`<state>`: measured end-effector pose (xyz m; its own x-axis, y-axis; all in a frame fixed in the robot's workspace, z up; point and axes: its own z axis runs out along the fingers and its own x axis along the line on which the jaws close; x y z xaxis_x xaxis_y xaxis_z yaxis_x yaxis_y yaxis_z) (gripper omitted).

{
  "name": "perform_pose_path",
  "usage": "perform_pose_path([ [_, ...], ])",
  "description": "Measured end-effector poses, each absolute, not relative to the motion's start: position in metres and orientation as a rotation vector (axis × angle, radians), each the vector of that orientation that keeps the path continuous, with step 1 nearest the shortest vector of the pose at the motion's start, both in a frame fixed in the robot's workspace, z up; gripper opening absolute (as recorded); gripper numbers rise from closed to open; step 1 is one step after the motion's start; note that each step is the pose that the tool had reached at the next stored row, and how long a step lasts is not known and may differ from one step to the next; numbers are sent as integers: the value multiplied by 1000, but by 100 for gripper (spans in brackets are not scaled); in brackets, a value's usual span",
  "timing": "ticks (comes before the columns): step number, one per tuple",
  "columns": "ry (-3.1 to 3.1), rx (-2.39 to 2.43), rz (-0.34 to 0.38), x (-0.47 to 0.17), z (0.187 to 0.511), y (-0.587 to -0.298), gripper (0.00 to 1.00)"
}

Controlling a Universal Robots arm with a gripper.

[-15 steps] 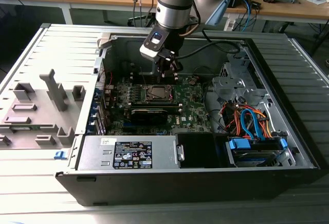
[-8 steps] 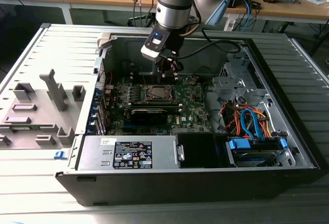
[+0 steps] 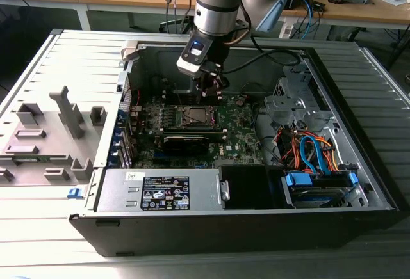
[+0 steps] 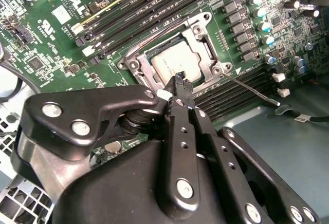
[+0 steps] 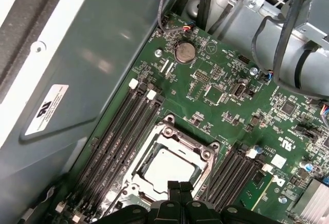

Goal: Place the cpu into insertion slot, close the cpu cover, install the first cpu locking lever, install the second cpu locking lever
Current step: 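Install the first cpu locking lever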

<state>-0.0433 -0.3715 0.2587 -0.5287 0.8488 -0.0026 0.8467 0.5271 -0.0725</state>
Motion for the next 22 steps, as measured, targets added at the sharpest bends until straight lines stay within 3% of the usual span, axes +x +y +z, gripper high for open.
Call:
perform_pose_path([
  [22, -2764, -1423, 102, -43, 259, -371, 11],
])
